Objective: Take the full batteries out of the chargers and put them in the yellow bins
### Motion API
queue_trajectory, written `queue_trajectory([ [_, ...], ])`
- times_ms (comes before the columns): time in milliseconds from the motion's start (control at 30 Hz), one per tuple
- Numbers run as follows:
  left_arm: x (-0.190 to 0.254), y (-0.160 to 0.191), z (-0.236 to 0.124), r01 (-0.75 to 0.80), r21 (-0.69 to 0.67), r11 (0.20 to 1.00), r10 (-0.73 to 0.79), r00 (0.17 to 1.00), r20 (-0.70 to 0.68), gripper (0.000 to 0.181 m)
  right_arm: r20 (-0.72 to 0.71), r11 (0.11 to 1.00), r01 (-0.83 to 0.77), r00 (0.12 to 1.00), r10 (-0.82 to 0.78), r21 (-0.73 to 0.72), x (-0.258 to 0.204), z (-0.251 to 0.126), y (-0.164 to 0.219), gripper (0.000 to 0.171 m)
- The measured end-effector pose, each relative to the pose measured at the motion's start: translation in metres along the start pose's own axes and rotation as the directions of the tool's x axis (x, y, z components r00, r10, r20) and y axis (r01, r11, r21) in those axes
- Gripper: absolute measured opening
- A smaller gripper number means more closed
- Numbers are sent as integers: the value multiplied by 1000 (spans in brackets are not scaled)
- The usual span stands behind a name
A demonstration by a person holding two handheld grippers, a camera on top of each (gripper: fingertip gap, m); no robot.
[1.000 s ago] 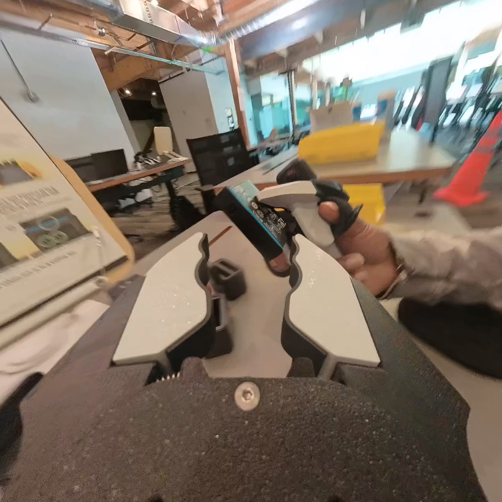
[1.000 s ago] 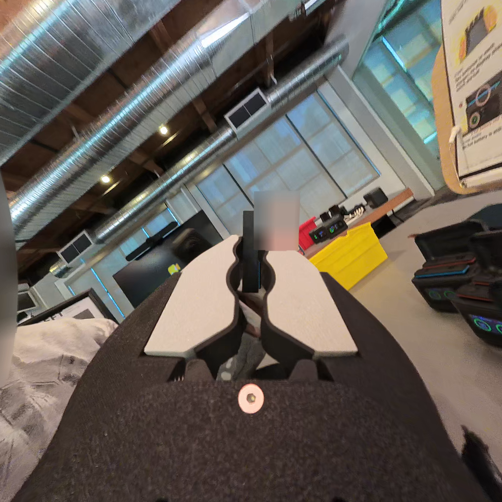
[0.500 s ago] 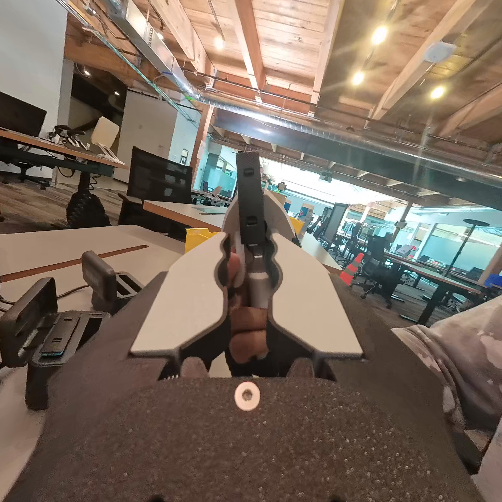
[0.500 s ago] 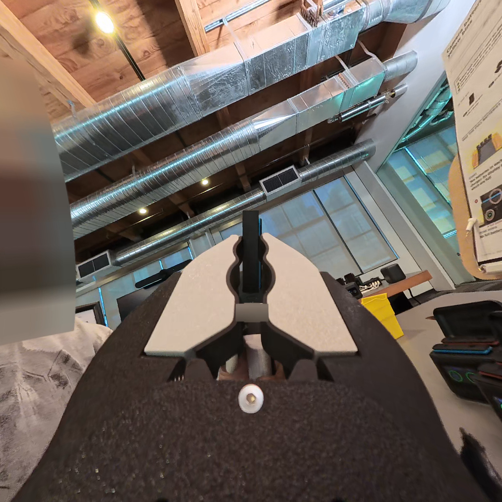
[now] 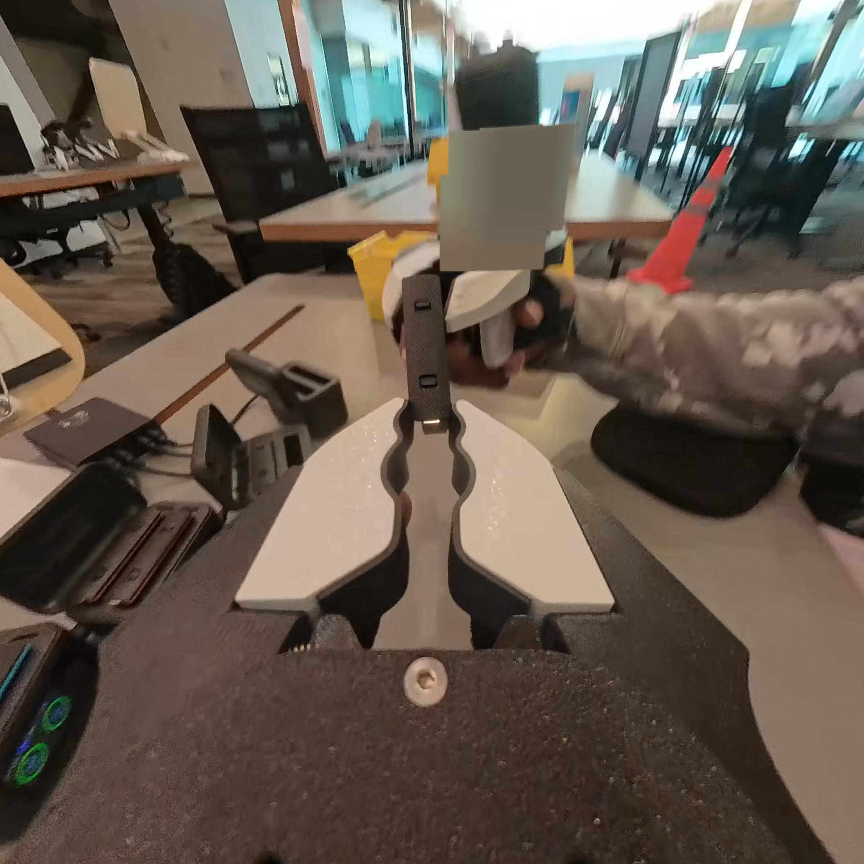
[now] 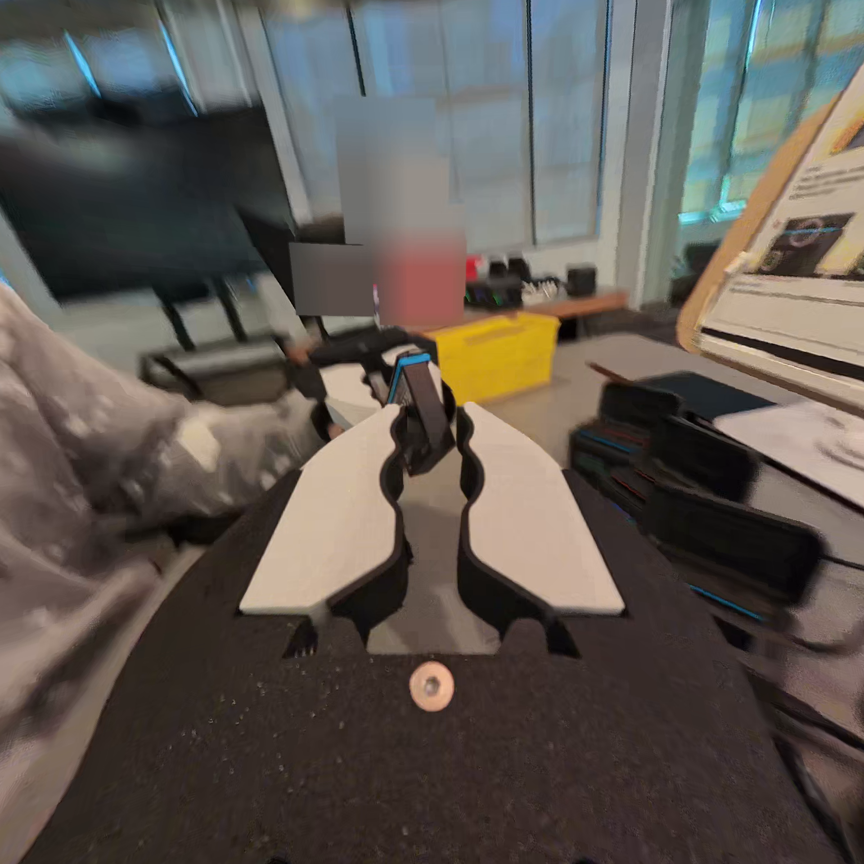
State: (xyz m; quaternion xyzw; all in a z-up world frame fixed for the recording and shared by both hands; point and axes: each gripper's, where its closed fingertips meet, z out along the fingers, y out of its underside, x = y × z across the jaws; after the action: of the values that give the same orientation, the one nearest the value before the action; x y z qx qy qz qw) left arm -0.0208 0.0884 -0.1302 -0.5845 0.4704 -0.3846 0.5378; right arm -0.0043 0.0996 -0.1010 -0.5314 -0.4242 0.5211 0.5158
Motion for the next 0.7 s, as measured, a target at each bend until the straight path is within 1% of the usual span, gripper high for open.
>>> queue_trajectory([
  [67, -2, 18, 0, -45, -93, 995, 46, 999, 3, 15, -46, 979, 110, 992, -119, -170, 4, -4, 12, 24],
  [133, -3, 32, 1, -73, -166, 983, 75, 997, 7, 15, -40, 923, 196, 974, -221, -330, 3, -6, 24, 28],
  [167, -3, 37, 2, -81, -190, 978, 83, 997, 4, 15, -28, 877, 242, 960, -278, -415, 4, -7, 31, 29],
  [233, -1, 45, 4, -102, -234, 967, 103, 995, -5, 15, 19, 755, 320, 925, -378, -573, 6, -9, 46, 31],
  [300, 1, 51, 7, -125, -271, 954, 126, 992, -11, 15, 90, 641, 372, 899, -428, -671, 5, -7, 59, 33],
  [400, 5, 61, 10, -154, -326, 933, 155, 988, -23, 15, 198, 474, 441, 856, -478, -763, 7, -4, 77, 36],
  [500, 4, 69, 12, -171, -366, 915, 176, 984, -20, 15, 288, 355, 487, 826, -484, -798, 7, -2, 89, 35],
  [533, 4, 72, 12, -176, -377, 909, 182, 983, -20, 15, 312, 315, 498, 815, -488, -807, 8, -2, 93, 32],
  [567, 3, 73, 12, -178, -383, 906, 188, 982, -13, 15, 337, 281, 513, 802, -493, -811, 9, -3, 97, 25],
  [600, 2, 74, 12, -179, -386, 905, 190, 982, -12, 15, 362, 255, 530, 790, -495, -809, 10, -2, 99, 15],
  [633, 1, 75, 12, -179, -385, 905, 192, 981, -6, 15, 379, 238, 545, 778, -502, -804, 11, -2, 101, 15],
  [700, -4, 70, 14, -178, -341, 923, 201, 979, 36, 15, 395, 238, 561, 771, -500, -793, 15, -1, 98, 15],
])
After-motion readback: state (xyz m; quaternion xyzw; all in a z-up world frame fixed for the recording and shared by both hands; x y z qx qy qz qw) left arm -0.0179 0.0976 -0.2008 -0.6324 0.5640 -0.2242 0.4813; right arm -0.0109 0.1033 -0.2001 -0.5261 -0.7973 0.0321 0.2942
